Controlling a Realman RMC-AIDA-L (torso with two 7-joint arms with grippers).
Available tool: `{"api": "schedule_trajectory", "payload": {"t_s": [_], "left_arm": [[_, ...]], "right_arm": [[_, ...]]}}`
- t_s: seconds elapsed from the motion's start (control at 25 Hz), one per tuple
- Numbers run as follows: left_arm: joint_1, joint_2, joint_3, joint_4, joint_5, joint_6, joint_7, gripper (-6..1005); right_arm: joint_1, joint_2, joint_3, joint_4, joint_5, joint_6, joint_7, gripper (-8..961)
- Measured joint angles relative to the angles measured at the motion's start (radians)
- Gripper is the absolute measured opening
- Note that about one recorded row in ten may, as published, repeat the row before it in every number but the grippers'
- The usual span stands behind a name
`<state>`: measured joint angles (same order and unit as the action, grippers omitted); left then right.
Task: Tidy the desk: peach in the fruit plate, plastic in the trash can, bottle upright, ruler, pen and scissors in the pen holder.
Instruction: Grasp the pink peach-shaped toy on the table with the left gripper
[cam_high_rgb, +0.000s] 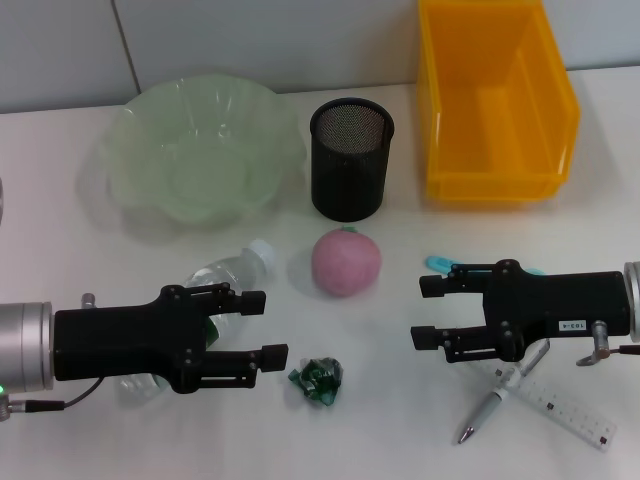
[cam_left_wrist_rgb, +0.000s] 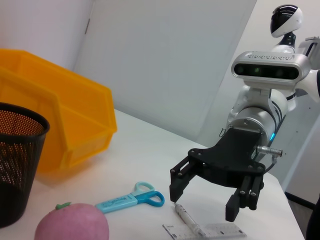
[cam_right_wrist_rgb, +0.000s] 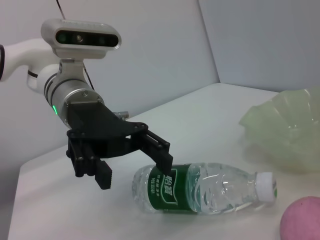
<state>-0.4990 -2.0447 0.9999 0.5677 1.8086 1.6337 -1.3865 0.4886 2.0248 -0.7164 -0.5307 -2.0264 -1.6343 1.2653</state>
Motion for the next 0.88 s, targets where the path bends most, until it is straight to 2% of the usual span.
{"api": "schedule_trajectory", "payload": {"t_s": [0.68, 0.88], "left_arm": [[0.004, -0.005, -0.007, 0.004, 0.000, 0.008, 0.004, 795], [-0.017, -0.019, -0.006, 0.083, -0.008, 0.008, 0.006, 794]], "right_arm": [[-0.004, 0.000, 0.000, 0.000, 0.000, -0.004, 0.000, 748], [-0.005, -0.002, 0.000, 0.000, 0.000, -0.001, 0.000, 748]]}}
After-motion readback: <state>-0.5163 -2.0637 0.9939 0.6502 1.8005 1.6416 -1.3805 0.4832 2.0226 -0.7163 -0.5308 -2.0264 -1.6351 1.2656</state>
